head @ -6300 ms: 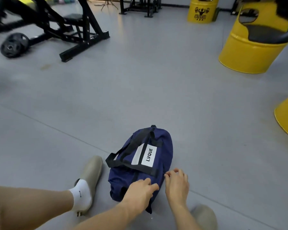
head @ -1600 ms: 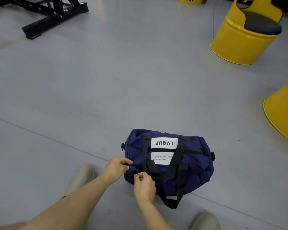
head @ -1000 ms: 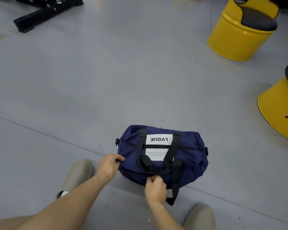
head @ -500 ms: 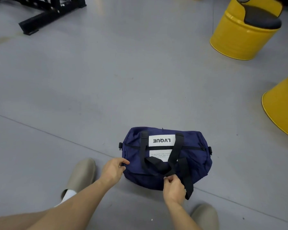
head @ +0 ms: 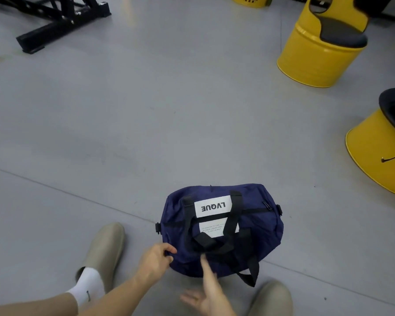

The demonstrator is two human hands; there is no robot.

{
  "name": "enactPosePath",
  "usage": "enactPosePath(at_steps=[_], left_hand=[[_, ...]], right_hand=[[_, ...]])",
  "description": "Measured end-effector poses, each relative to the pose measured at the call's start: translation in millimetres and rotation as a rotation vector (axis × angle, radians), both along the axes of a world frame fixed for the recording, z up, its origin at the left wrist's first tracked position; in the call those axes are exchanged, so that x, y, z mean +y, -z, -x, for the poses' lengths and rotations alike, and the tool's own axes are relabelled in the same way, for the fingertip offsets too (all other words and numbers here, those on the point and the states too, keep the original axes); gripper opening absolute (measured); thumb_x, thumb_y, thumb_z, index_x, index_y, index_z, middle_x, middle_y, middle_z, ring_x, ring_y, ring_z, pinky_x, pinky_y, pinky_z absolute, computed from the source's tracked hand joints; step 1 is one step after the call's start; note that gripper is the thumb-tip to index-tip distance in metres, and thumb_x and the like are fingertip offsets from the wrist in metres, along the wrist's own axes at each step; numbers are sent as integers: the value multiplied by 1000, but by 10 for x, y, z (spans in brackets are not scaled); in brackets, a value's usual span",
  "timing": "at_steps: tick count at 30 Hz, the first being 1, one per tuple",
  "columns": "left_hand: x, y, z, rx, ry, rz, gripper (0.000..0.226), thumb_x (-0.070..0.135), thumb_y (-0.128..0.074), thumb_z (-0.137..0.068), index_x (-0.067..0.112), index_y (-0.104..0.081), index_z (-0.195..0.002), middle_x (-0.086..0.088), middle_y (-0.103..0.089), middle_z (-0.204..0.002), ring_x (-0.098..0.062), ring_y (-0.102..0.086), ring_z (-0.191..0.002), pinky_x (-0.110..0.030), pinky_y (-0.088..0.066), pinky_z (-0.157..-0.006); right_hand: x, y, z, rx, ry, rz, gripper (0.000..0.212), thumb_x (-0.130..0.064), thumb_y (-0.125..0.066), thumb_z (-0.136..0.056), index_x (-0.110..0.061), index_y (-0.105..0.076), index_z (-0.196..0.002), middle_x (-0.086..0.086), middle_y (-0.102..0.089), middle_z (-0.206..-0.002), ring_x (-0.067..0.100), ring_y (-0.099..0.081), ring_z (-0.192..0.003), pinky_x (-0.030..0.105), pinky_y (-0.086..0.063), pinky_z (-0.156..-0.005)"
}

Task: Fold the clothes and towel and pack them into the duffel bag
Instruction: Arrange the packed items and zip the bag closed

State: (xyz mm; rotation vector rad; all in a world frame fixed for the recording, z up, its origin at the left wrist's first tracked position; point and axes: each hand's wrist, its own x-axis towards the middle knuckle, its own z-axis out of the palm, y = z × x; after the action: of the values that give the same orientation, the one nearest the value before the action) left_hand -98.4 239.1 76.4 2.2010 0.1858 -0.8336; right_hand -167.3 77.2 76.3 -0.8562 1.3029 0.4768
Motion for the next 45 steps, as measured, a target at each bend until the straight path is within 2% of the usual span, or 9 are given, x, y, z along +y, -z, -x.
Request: enactPosePath(at_steps=[5, 9, 14, 20, 24, 27, 30, 34, 45], left_hand=[[-107, 115, 452, 87, -115, 3, 40, 1, -66, -80, 40, -68, -73, 9, -70, -73, -14, -69, -71, -24, -57, -72], [-475, 21, 773, 221, -430, 212, 29, -13, -56, -85, 11, -71, -84, -8, -66, -62, -20, -58, -49, -23, -47, -47], [-919, -103, 974, 319, -435, 307, 20, -9, -55, -88, 7, -67, -90, -14, -67, -72, -21, -51, -40, -24, -43, -42], [-871, -342, 434, -371, 334, -89, 44, 37, -48, -90, 46, -45, -133, 13, -70, -105, -17, -66, -95, -30, -51, -78], [-753, -429, -19, -809, 490, -177, 44, 24, -69, -86, 37, -53, -125, 8, -61, -100, -19, -60, -76, -31, -51, -57], [-706, -304, -330, -906, 644, -259, 62, 12, -78, -67, 31, -65, -124, -1, -61, -125, -25, -60, -100, -36, -56, -76], [-611, -153, -545, -831, 753, -345, 56, 16, -83, -56, 33, -74, -108, 4, -71, -110, -29, -67, -107, -39, -58, -83], [-743, -267, -657, -593, 653, -246, 12, 19, -61, -85, 21, -68, -94, 0, -70, -91, -27, -63, -93, -34, -51, -78], [-697, -634, -860, -386, 416, -104, 14, 29, -58, -97, 19, -66, -92, 3, -69, -79, -20, -61, -79, -28, -44, -71]], right_hand=[[99, -20, -143, -103, 70, -91, 69, -6, -67, -89, -20, -33, -147, 27, -64, -119, 52, -69, -86, 60, -56, -59], [-46, -44, -190, -131, -141, 108, 18, 7, -58, -88, 1, -65, -103, 27, -72, -98, 42, -69, -87, 55, -58, -68], [-315, -128, -127, -200, -239, 309, 22, 19, -53, -83, -1, -60, -86, 20, -68, -87, 30, -61, -78, 40, -52, -69], [-784, -136, -280, -361, -437, 487, 43, 18, -42, -84, -12, -62, -107, 10, -70, -100, 24, -66, -92, 30, -56, -79], [-1054, -166, -437, -379, -560, 614, 43, 14, -44, -83, -13, -61, -112, 10, -69, -104, 30, -64, -103, 42, -54, -94], [-1289, -162, -526, -387, -602, 688, 44, 10, -46, -81, -18, -64, -109, 8, -70, -105, 31, -65, -101, 46, -55, -92], [-1515, -185, -576, -402, -590, 725, 40, 5, -53, -83, -23, -67, -108, 5, -71, -107, 29, -65, -101, 48, -54, -93], [-1659, -285, -684, -475, -519, 724, 36, -1, -59, -90, -23, -69, -117, -4, -72, -110, 20, -65, -103, 41, -54, -97], [-1565, -258, -910, -468, -275, 549, 17, -16, -59, -96, -26, -72, -96, 4, -74, -104, 27, -68, -101, 50, -56, -93]])
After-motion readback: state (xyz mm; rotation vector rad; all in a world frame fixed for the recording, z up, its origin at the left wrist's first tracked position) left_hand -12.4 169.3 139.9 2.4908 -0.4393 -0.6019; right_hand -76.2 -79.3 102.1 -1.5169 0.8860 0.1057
